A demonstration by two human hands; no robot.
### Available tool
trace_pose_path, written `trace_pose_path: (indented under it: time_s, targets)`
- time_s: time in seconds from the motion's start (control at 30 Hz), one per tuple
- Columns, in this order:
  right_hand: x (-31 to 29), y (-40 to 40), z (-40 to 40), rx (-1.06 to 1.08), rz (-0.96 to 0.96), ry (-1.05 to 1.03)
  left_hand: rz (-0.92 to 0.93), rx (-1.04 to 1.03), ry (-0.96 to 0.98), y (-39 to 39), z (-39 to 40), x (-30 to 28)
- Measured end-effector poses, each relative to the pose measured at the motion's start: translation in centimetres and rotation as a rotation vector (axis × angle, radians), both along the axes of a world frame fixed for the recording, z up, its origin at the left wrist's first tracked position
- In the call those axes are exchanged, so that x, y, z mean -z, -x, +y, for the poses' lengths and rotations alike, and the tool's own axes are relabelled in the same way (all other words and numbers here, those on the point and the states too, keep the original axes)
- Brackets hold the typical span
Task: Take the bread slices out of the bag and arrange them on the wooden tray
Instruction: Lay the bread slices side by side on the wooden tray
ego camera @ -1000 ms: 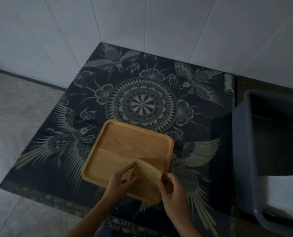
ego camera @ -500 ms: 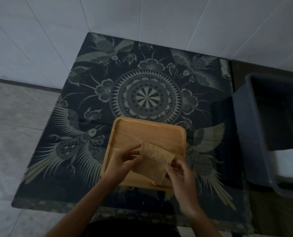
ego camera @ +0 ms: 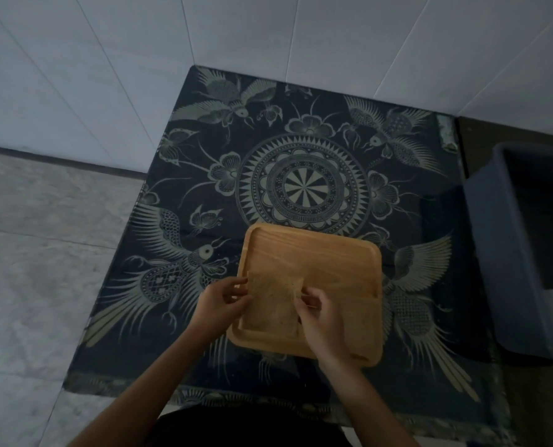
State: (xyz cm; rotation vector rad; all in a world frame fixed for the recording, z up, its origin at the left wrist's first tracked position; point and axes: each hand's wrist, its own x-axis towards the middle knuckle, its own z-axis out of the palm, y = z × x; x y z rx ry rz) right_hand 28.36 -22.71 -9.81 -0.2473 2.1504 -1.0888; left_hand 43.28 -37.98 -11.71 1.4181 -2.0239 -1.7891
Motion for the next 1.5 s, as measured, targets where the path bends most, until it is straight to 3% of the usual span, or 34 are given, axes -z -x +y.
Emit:
trace_pose_path:
  time_s: [0.27, 0.67, 1.5]
  targets:
    - [2.8, -1.2, -0.7, -0.073, 0.024, -0.187, -0.141, 0.006, 0.142, -1.0, 0.8, 1.4]
    - [3.7, -1.0, -0.1, -0.094, 0.063, -0.197, -0.167, 0.062, 0.276, -0.2, 1.4, 1.0]
    - [3.9, -0.6, 0.3, -0.188, 0.051, -0.239, -0.205, 0.228, 0.302, -0.5, 0.4, 0.9]
